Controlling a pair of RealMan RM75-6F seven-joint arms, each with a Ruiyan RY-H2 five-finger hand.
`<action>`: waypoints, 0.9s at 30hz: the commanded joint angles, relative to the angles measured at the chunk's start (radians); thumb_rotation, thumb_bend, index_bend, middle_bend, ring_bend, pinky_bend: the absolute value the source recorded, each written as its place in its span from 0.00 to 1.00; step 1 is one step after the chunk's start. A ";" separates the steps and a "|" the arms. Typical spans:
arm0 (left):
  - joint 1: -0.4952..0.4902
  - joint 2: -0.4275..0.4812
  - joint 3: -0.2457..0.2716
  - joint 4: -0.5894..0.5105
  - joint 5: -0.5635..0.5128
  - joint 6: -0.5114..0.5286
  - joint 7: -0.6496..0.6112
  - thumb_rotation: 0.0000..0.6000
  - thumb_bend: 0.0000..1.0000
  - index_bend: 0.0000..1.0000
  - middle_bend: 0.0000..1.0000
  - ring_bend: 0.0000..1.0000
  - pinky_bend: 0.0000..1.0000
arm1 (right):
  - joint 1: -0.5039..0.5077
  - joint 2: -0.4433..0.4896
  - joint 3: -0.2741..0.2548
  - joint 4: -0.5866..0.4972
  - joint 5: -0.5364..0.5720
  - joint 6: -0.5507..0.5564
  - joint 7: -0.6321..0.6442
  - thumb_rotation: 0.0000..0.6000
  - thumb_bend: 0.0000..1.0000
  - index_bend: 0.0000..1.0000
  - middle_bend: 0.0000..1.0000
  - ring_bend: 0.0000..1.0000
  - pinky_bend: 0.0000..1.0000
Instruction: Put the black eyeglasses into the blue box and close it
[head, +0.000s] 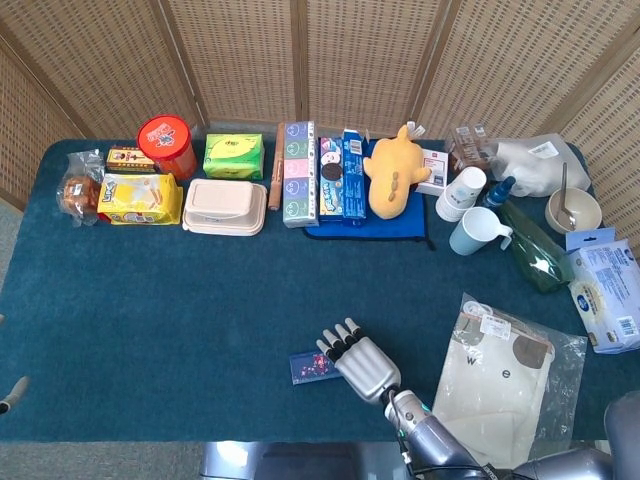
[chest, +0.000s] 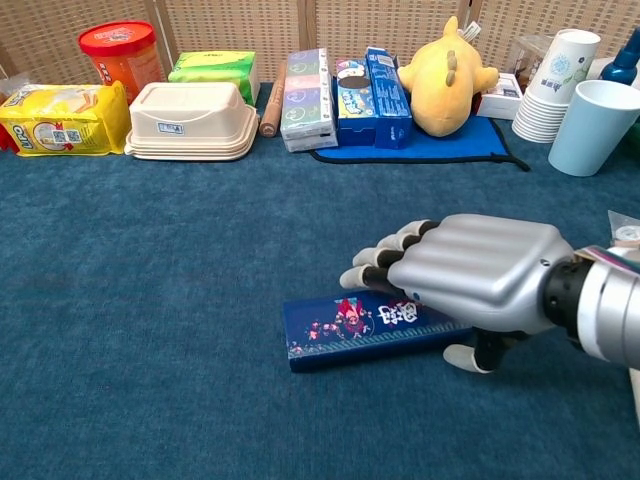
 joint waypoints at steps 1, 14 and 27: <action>0.001 0.000 0.000 0.001 -0.001 0.000 -0.002 0.98 0.28 0.06 0.10 0.07 0.00 | 0.011 -0.007 -0.004 0.007 0.009 0.004 0.009 1.00 0.33 0.00 0.02 0.00 0.08; 0.009 -0.005 0.002 0.021 -0.012 0.000 -0.020 0.98 0.28 0.06 0.10 0.07 0.00 | 0.055 -0.031 0.021 0.064 0.013 -0.007 0.128 1.00 0.33 0.47 0.45 0.39 0.36; -0.006 -0.010 -0.004 0.013 -0.015 -0.023 -0.006 0.98 0.28 0.06 0.09 0.07 0.00 | 0.063 0.019 0.042 0.067 -0.007 0.011 0.233 1.00 0.33 0.50 0.47 0.43 0.37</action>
